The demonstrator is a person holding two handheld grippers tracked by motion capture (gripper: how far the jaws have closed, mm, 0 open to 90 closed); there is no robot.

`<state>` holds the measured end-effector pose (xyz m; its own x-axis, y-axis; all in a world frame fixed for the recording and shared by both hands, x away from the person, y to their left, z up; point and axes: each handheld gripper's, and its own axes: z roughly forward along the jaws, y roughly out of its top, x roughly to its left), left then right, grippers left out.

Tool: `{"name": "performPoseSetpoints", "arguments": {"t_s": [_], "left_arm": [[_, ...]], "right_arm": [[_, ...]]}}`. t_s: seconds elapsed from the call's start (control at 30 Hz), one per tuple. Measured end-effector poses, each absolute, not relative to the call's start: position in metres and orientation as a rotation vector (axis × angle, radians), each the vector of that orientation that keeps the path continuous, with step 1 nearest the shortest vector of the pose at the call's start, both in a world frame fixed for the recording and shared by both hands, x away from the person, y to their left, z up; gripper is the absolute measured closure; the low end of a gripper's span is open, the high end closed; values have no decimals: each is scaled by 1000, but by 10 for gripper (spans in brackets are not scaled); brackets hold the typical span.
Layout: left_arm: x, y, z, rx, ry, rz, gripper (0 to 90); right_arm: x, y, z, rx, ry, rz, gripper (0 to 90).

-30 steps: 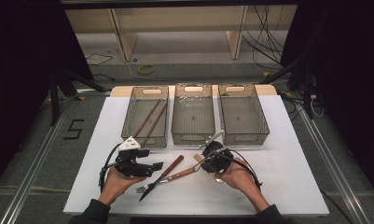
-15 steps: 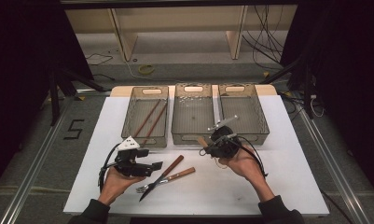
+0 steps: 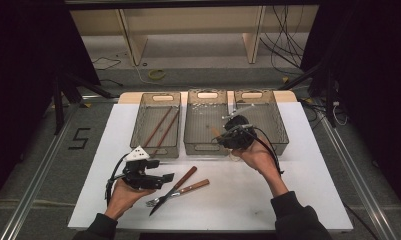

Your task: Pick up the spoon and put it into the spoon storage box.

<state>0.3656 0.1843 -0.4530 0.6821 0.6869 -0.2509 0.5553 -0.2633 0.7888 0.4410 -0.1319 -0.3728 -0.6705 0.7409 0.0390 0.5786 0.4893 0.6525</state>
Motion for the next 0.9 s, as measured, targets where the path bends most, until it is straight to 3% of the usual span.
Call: {"name": "performPoseSetpoints", "arguments": {"t_s": [0.9], "left_arm": [[366,185,-453,1938,961,176,173]], "right_arm": [[506,-102,-369,1158,2411,913,774]]}}
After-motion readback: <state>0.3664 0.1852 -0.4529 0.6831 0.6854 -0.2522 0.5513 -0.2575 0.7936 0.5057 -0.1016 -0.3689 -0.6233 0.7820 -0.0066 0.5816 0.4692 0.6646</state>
